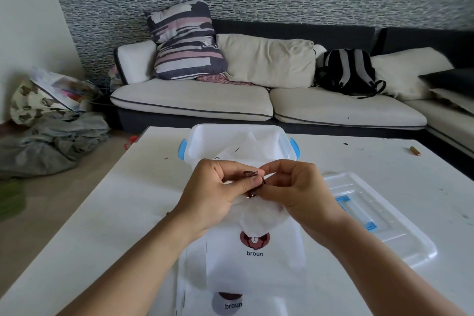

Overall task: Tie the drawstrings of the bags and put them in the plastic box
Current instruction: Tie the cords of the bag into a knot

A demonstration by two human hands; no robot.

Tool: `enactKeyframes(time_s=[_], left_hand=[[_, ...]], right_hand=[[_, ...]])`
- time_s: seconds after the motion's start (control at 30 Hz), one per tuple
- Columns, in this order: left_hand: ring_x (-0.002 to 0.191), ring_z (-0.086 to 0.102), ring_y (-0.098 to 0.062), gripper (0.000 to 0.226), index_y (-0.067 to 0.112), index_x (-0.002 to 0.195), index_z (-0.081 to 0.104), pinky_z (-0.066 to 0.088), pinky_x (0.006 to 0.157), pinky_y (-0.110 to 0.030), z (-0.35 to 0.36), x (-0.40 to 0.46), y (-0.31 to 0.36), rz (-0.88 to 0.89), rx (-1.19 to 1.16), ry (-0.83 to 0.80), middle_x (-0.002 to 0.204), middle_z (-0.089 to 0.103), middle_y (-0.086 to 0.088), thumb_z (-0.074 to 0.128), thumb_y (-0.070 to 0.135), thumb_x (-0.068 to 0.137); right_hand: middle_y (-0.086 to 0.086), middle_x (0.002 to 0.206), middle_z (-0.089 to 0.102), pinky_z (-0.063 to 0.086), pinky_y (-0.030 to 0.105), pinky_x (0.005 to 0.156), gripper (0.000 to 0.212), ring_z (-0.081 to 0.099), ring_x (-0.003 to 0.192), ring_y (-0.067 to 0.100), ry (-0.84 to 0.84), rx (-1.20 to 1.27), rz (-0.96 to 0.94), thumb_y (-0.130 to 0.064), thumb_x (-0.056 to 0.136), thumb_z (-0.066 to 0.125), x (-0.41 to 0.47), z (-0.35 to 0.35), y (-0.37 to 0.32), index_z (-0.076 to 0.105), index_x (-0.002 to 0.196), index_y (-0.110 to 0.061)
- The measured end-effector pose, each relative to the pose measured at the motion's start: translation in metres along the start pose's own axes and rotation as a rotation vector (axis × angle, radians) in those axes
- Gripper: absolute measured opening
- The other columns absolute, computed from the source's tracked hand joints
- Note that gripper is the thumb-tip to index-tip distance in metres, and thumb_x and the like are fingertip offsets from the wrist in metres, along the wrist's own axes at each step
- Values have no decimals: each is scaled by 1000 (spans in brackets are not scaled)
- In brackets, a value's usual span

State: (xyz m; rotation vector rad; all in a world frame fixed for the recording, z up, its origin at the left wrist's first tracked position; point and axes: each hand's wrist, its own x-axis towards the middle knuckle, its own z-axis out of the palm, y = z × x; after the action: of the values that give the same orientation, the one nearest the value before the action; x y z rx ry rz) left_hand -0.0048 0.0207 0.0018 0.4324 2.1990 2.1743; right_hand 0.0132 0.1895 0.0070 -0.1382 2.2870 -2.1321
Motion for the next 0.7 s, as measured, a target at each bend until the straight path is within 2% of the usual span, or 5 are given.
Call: enactKeyframes(time_s=[0.2, 0.37, 0.5, 0.6, 0.7], left_hand=[[85, 74, -19, 20, 9, 90, 81, 57, 77, -24, -2, 0, 2, -87, -123, -43, 90, 78, -12, 77, 16, 71], [101, 71, -36, 31, 5, 96, 80, 57, 95, -40, -7, 0, 0, -137, -93, -104, 96, 77, -16, 78, 19, 68], [95, 73, -31, 34, 1, 99, 78, 59, 89, -33, -8, 0, 0, -164, -75, -138, 96, 77, -17, 78, 16, 69], [88, 75, -28, 20, 2, 96, 79, 60, 83, -31, -9, -2, 2, -177, 8, -197, 92, 77, -16, 78, 2, 76], [83, 76, -25, 19, 6, 93, 80, 58, 79, -28, -12, -2, 4, -132, 130, -232, 88, 78, -11, 75, -7, 80]], right_hand=[[21, 92, 74, 46, 40, 73, 16, 64, 77, 23, -50, -89, 5, 1, 87, 68, 0, 2, -1, 74, 96, -11], [13, 80, 74, 46, 34, 67, 17, 61, 70, 17, -104, -194, 36, -2, 89, 64, -2, 0, -2, 77, 86, -12], [3, 68, 66, 42, 30, 60, 19, 53, 63, 15, -109, -308, 73, -6, 88, 63, 0, -1, -1, 77, 81, -16], [2, 64, 57, 38, 26, 55, 13, 46, 58, 13, -127, -463, 113, -10, 86, 64, 0, -3, 1, 76, 81, -11], [2, 65, 57, 38, 21, 52, 13, 46, 55, 10, -164, -534, 114, -12, 87, 63, -3, -3, 3, 75, 84, -9]])
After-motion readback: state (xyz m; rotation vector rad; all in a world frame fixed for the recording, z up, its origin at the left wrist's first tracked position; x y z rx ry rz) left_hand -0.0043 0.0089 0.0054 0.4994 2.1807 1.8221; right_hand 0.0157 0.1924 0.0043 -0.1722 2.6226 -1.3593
